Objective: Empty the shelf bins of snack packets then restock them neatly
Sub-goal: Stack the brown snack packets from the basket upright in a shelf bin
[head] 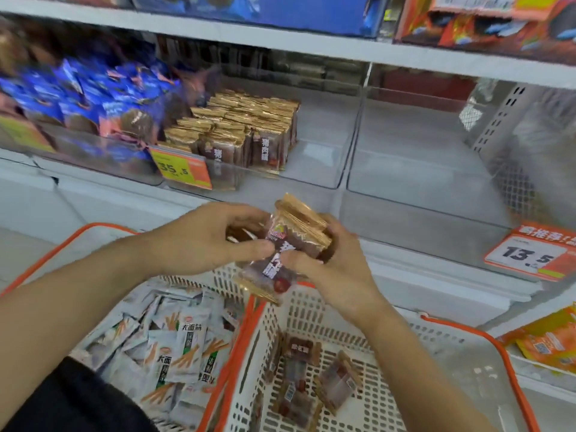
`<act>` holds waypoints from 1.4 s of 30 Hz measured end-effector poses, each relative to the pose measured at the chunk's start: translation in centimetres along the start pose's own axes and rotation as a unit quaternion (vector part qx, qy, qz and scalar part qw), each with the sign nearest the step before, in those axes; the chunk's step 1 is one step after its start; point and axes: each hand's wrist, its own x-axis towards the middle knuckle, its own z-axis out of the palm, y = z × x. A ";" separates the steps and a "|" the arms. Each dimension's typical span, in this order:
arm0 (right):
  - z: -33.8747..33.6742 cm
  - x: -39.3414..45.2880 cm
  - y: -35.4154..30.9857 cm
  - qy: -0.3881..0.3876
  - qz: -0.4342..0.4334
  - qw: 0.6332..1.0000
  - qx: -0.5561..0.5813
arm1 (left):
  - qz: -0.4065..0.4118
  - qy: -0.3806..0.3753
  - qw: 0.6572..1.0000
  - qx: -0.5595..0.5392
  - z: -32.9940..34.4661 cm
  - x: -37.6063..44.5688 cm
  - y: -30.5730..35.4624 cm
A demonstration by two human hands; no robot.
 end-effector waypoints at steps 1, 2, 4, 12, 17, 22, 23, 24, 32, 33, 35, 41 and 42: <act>0.4 0.8 -1.3 0.022 -0.044 0.998 -0.038 | 0.033 0.033 0.999 0.008 -1.1 0.3 -0.2; 0.8 1.7 -2.8 0.038 -0.082 0.994 -0.057 | 0.052 0.079 0.995 0.026 -2.3 0.6 -0.7; 1.7 4.1 -5.4 0.070 -0.160 0.980 -0.099 | 0.058 0.193 0.977 0.063 -4.7 0.8 -1.6; 7.2 16.5 -8.4 0.012 -0.202 0.930 -0.308 | 0.026 0.321 0.913 0.249 -10.6 3.7 -9.6; 9.9 20.1 -6.2 -0.070 0.030 0.949 -0.306 | 0.007 0.327 0.897 0.298 -9.9 5.1 -10.4; 9.9 20.3 -7.8 -0.073 0.142 0.963 -0.218 | 0.000 0.340 0.898 0.280 -9.8 5.2 -9.7; 10.0 20.4 -7.8 -0.041 0.133 0.961 -0.240 | 0.002 0.341 0.897 0.281 -9.9 5.2 -9.5; 10.3 20.3 -7.9 -0.021 0.121 0.956 -0.267 | 0.009 0.343 0.895 0.284 -9.9 5.2 -9.3; 10.9 20.1 -8.6 -0.062 0.189 0.926 -0.320 | 0.077 0.289 0.914 0.273 -9.8 5.5 -9.5; 10.6 20.2 -9.0 -0.073 0.212 0.927 -0.300 | 0.066 0.284 0.914 0.282 -9.7 5.6 -9.5; 10.2 20.5 -9.4 -0.069 0.237 0.939 -0.240 | 0.054 0.281 0.914 0.289 -9.6 5.7 -9.4; 11.3 21.0 -7.9 0.024 0.197 0.955 -0.220 | 0.057 0.278 0.913 0.293 -9.3 5.8 -9.1; 11.2 21.0 -8.0 0.021 0.204 0.956 -0.210 | 0.057 0.274 0.915 0.291 -9.2 5.9 -9.0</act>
